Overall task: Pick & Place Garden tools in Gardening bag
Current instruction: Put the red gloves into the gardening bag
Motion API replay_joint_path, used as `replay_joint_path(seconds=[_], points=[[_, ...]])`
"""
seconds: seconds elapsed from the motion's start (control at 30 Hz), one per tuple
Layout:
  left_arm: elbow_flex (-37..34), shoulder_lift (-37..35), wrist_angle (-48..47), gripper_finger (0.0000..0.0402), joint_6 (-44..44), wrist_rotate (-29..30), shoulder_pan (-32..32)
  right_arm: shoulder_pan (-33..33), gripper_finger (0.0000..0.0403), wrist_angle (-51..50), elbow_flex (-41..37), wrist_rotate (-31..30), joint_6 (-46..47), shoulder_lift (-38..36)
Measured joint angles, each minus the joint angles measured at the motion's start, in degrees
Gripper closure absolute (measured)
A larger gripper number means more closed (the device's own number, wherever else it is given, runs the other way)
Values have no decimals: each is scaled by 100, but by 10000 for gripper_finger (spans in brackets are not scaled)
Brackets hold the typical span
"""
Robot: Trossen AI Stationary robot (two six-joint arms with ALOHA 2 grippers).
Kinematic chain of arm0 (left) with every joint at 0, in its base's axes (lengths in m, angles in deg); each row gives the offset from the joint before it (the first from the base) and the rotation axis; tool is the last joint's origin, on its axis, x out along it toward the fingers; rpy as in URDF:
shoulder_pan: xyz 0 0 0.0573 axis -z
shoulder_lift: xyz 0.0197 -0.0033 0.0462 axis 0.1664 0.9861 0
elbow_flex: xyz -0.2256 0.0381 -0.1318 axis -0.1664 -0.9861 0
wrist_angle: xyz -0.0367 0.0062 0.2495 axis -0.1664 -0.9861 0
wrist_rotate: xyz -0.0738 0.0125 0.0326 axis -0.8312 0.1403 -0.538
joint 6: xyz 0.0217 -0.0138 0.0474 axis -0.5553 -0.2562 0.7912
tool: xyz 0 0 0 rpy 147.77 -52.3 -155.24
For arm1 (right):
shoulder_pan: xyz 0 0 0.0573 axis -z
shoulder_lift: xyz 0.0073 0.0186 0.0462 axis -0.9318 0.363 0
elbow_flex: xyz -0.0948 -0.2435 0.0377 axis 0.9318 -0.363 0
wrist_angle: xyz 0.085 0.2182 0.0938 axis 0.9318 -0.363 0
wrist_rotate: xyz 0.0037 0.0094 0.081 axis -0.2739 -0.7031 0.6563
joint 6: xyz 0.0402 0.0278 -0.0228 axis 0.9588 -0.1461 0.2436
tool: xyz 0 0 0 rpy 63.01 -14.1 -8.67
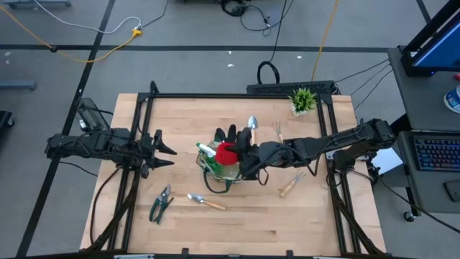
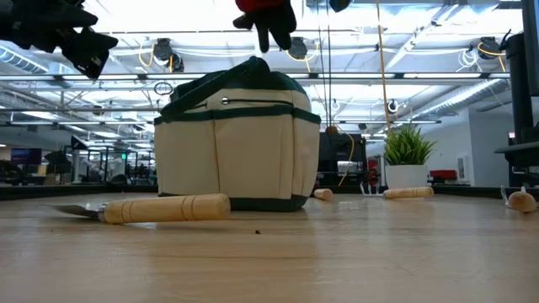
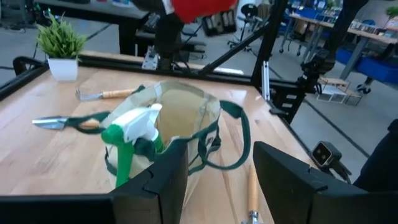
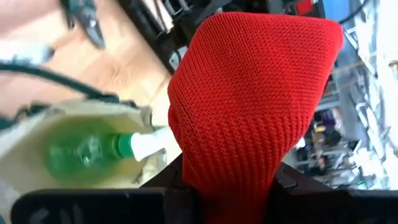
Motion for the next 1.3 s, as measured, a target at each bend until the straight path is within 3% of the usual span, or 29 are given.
replay_joint_path(seconds=[0.33, 0.63, 0.77, 1.3], points=[[0, 0, 152, 215, -42, 0, 0, -83, 319, -19, 0, -17, -1721, 539], [0, 0, 147, 215, -155, -2, 0, -258, 319, -18, 0, -2103, -4198, 1437], [0, 0, 139, 215, -157, -4, 1, -234, 319, -181, -2, -2532, -4357, 1654], [0, 0, 102, 215, -16, -11, 0, -487, 319, -381, 0, -2536, -4633, 1681]])
